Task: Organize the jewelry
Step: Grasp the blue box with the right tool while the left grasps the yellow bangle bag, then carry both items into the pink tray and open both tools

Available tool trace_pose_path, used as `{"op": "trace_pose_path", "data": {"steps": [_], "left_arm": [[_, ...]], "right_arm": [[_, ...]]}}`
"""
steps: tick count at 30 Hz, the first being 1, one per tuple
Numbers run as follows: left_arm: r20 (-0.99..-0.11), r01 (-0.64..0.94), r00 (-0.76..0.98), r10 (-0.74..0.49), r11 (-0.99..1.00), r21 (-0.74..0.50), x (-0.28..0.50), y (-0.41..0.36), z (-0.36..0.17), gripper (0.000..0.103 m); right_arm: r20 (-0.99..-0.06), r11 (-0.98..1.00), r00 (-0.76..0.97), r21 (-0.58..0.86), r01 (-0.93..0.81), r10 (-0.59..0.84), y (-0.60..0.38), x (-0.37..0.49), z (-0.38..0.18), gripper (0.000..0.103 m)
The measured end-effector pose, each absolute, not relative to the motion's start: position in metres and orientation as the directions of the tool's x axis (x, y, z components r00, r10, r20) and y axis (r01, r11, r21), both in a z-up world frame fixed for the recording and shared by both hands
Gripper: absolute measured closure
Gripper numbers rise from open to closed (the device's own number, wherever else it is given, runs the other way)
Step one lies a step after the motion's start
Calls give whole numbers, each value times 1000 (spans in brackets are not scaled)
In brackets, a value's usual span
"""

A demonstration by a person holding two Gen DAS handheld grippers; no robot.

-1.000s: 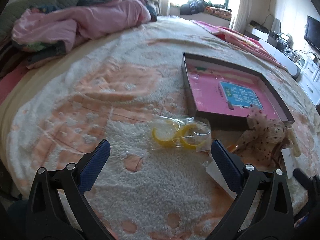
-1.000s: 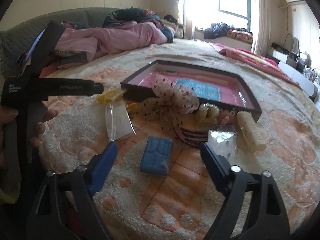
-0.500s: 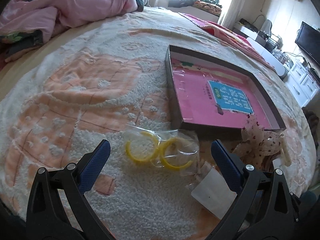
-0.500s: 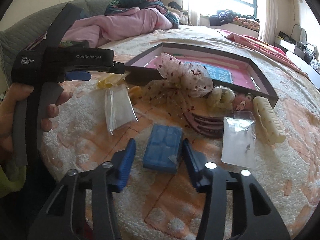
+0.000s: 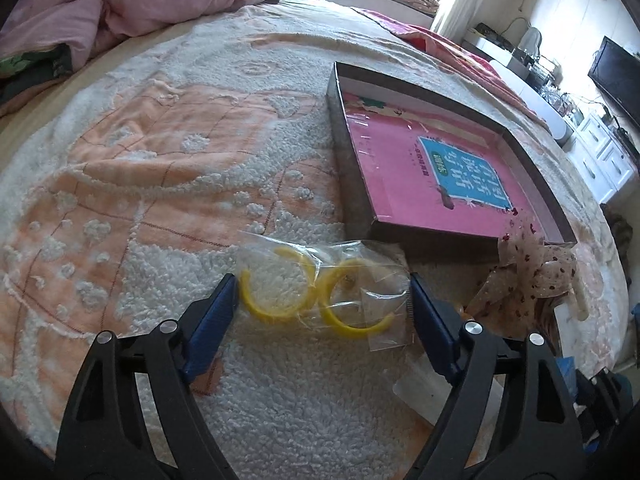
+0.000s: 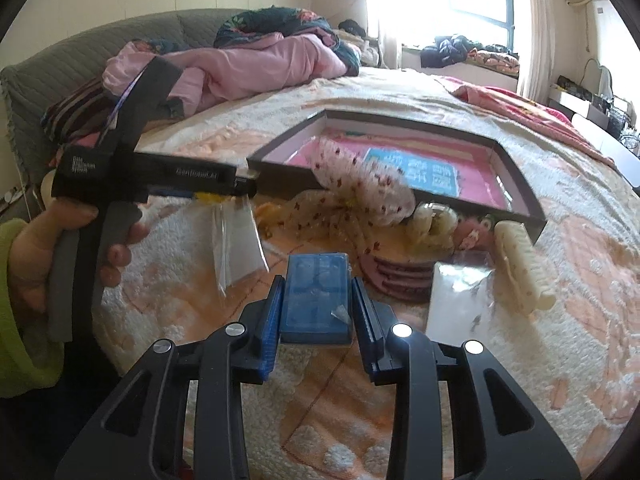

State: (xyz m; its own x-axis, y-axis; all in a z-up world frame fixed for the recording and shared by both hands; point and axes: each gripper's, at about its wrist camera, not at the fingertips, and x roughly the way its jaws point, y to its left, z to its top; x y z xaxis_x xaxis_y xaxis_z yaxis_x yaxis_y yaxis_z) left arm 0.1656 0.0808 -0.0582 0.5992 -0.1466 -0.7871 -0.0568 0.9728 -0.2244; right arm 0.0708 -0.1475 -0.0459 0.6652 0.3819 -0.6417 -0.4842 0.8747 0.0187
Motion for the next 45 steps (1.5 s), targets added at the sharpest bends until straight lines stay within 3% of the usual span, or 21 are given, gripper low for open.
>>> {"op": "trace_pose_path", "data": {"steps": [21,31,45], "left_arm": [[-669,54,720,-185,976,-212,168,37,11,30],[-659,77,729,-185,979,-190,198,18,14,30],[-679,83,719,-151,988,-132,248,-1,-3,30]], "right_arm": [[-554,955,791,26,-295,259,-221,118,20,72],[-559,974,806,5,-229,192,-244,163,28,72],[-624,959,746,23,-282,234,-234,215,6,71]]}}
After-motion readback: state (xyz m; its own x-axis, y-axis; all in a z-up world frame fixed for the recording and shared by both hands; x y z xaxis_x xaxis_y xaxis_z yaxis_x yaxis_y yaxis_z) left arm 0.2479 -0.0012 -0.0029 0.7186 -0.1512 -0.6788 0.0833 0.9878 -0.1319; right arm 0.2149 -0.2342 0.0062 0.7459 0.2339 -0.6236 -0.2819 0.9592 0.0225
